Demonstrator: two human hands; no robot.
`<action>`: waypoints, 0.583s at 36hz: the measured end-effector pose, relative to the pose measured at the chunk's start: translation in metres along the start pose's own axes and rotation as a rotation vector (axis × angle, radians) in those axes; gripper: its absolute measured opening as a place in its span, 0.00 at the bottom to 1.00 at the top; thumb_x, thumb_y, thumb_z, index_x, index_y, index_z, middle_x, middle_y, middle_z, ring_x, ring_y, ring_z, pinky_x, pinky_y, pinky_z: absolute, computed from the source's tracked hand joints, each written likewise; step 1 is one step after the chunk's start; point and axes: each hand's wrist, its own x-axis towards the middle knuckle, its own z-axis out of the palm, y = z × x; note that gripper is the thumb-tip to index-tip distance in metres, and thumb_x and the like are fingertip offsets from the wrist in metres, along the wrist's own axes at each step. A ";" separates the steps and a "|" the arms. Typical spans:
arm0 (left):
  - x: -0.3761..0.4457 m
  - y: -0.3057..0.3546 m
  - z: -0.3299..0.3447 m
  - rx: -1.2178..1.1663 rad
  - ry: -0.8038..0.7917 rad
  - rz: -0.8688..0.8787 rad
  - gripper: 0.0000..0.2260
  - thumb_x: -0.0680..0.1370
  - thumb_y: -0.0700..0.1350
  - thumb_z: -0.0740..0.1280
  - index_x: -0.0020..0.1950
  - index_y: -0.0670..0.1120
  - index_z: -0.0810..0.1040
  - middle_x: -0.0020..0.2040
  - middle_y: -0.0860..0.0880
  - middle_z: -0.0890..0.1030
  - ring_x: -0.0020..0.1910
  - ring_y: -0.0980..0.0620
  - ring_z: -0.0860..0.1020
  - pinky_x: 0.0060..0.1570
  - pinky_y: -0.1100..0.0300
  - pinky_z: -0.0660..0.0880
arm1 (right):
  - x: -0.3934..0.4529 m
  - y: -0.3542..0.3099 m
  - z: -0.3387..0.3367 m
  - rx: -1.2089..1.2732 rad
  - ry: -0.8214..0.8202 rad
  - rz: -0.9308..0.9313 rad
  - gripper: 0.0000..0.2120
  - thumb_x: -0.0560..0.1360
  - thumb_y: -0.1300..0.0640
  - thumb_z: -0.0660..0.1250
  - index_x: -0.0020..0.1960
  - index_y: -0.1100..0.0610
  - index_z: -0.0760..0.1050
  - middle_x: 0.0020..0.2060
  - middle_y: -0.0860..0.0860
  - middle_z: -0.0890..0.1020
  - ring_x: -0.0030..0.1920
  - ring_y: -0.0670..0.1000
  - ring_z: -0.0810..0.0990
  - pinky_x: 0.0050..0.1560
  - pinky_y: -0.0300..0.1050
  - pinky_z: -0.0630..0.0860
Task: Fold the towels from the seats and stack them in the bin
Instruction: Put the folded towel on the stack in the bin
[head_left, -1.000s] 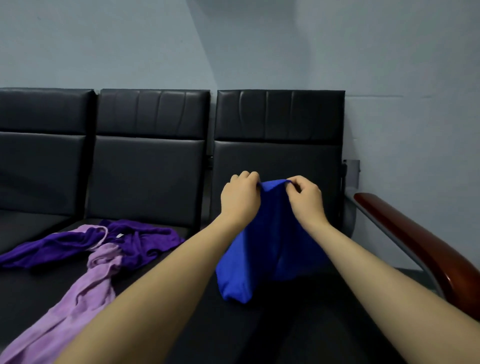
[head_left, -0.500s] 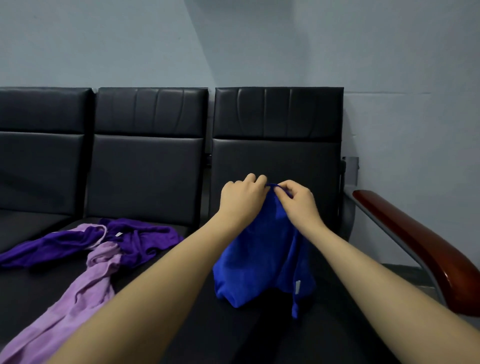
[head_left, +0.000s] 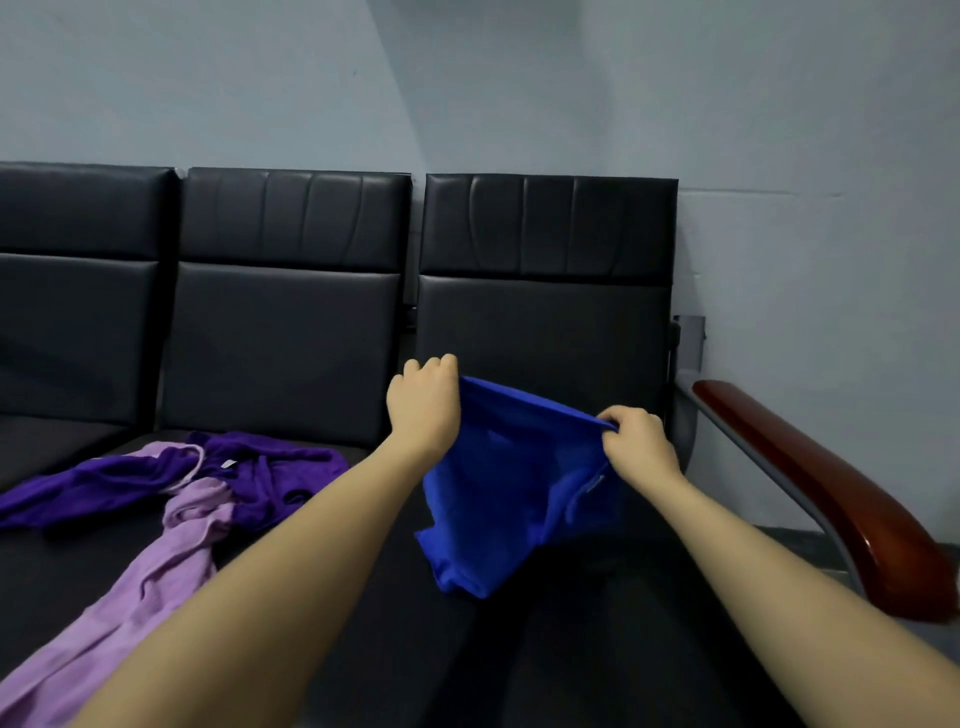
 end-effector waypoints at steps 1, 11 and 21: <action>-0.001 -0.004 0.001 0.044 -0.003 0.012 0.08 0.77 0.34 0.56 0.52 0.45 0.70 0.49 0.47 0.78 0.51 0.46 0.71 0.44 0.57 0.63 | 0.000 0.004 -0.001 -0.059 0.016 0.027 0.12 0.77 0.62 0.58 0.52 0.53 0.79 0.46 0.53 0.81 0.44 0.56 0.77 0.39 0.45 0.70; -0.010 -0.021 0.004 0.237 -0.072 0.053 0.09 0.77 0.37 0.60 0.55 0.46 0.71 0.52 0.49 0.76 0.55 0.46 0.70 0.48 0.57 0.64 | 0.001 0.018 -0.002 -0.210 0.186 0.198 0.10 0.80 0.59 0.57 0.54 0.58 0.77 0.55 0.56 0.75 0.49 0.59 0.77 0.42 0.48 0.70; -0.011 -0.019 0.011 -0.094 -0.145 -0.161 0.09 0.77 0.31 0.58 0.54 0.41 0.69 0.52 0.44 0.75 0.46 0.43 0.77 0.39 0.55 0.68 | 0.007 0.016 -0.002 -0.048 0.208 0.299 0.09 0.78 0.66 0.58 0.54 0.59 0.74 0.53 0.57 0.76 0.49 0.58 0.76 0.45 0.49 0.72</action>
